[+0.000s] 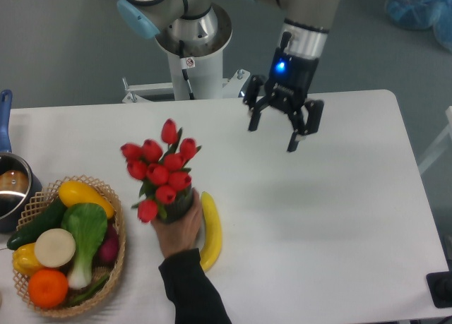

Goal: Insert the flowers into the vase

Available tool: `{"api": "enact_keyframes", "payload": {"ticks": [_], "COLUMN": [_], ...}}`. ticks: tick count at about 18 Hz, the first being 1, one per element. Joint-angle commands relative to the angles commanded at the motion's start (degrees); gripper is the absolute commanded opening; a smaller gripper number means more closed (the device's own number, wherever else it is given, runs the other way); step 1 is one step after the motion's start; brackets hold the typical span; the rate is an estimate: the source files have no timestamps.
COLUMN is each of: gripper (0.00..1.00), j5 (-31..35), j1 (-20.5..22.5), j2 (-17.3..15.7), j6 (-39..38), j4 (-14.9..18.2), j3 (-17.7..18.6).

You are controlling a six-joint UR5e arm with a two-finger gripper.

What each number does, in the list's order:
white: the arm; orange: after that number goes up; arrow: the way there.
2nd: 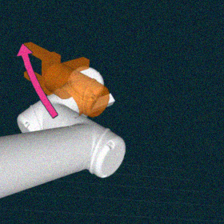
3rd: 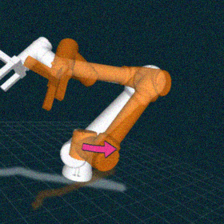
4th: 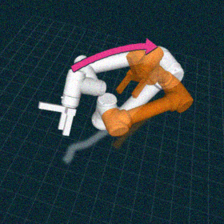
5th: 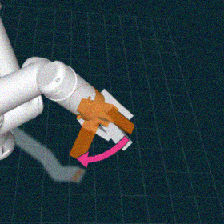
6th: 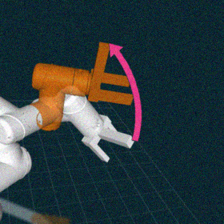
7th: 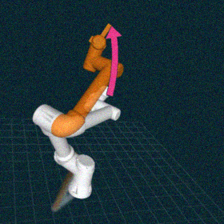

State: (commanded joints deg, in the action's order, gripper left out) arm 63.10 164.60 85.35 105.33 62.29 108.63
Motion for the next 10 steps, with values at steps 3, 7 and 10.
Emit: {"api": "enact_keyframes", "payload": {"ticks": [3, 7, 10], "gripper": [1.0, 1.0, 1.0], "j5": [0.18, 4.75, 5.55], "j1": [3.7, 4.59, 4.59], "j2": [-1.32, -3.87, -4.84], "j6": [11.88, 17.97, 17.98], "j4": [6.34, 8.55, 9.61], "j3": [-0.97, -0.09, 0.0]}}
